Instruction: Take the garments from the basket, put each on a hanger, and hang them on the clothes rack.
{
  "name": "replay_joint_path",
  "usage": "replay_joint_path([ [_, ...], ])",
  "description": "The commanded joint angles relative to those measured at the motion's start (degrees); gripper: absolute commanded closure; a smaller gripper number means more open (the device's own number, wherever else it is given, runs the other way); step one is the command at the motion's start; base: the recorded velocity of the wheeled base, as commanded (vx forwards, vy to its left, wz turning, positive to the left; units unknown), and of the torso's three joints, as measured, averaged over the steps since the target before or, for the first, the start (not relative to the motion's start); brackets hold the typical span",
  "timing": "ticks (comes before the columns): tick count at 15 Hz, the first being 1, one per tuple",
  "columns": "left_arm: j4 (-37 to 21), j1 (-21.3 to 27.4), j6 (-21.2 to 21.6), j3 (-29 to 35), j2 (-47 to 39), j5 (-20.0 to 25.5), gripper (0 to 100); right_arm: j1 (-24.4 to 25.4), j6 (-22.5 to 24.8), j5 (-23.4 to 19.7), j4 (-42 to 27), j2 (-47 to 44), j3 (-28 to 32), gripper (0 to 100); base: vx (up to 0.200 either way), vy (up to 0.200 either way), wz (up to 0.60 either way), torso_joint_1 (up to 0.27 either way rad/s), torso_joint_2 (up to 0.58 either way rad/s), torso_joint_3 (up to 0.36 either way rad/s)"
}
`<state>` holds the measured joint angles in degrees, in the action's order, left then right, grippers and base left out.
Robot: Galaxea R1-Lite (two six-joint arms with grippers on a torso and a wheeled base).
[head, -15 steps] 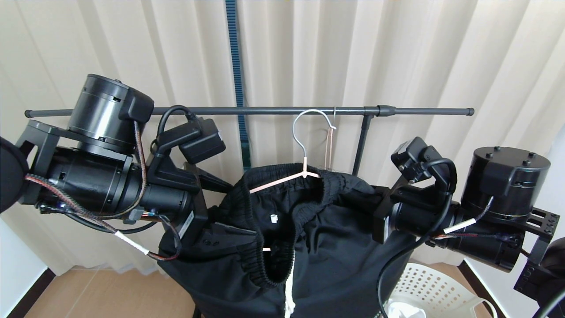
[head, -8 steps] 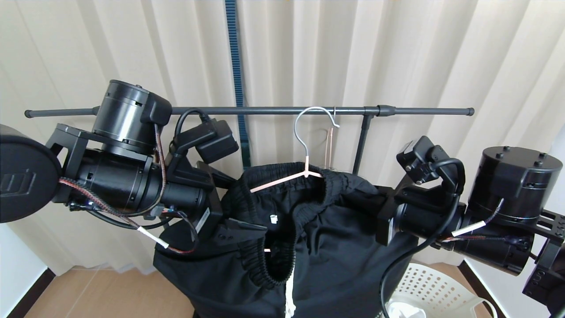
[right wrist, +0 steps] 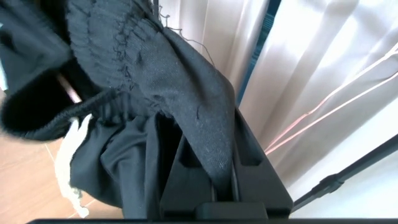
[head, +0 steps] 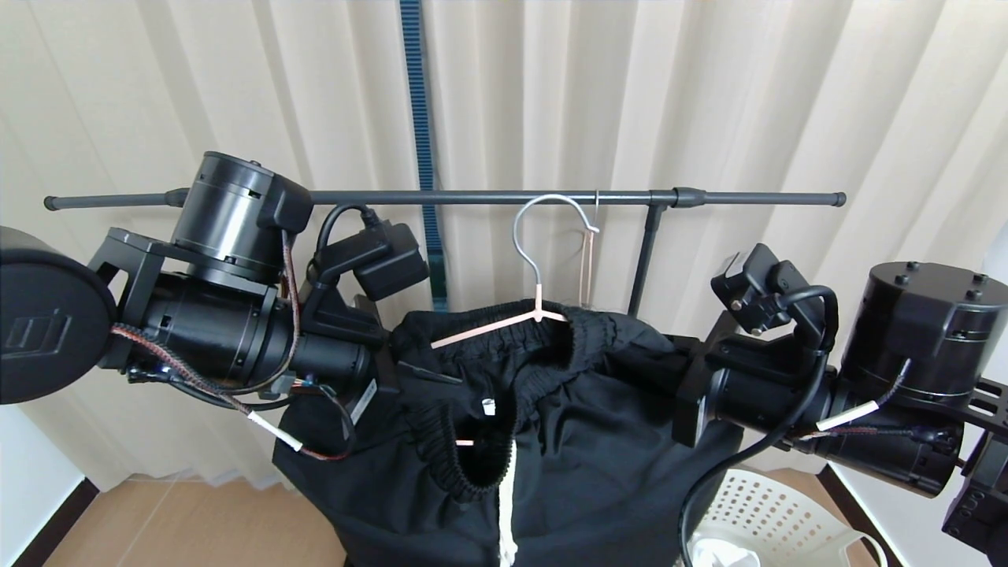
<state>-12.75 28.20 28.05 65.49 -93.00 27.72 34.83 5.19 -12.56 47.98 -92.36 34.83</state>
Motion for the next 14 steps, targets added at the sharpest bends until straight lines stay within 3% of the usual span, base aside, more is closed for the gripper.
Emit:
replay_joint_path([
  [1, 0.18, 0.02, 0.07, -1.06, 0.72, -0.04, 100, -0.02, -0.01, -0.1, 0.09, -0.11, 0.15, 100, 0.0, 0.0, 0.0, 0.0, 0.0, 0.0],
  [7, 3.08, -0.34, -0.1, -2.82, 1.6, -0.21, 100, -0.02, 0.17, 0.25, 0.01, -0.54, 0.06, 100, 0.0, 0.0, 0.0, 0.0, 0.0, 0.0],
  [8, 3.7, -0.42, -0.1, -3.0, 1.86, -0.21, 100, -0.02, 0.26, 0.25, -0.26, -0.46, 0.15, 0, 0.0, 0.0, 0.0, 0.0, 0.0, 0.0],
  [12, 5.54, -2.36, -0.19, -4.84, 3.79, -0.21, 100, -2.48, 0.7, -2.21, -0.52, 0.51, -1.08, 0, 0.0, 0.0, 0.0, 0.0, 0.0, 0.0],
  [14, 8.88, -3.76, -0.37, -8.1, 5.73, -0.21, 100, -5.47, 1.75, -8.1, -1.49, 1.39, -1.78, 0, 0.0, 0.0, 0.0, 0.0, 0.0, 0.0],
])
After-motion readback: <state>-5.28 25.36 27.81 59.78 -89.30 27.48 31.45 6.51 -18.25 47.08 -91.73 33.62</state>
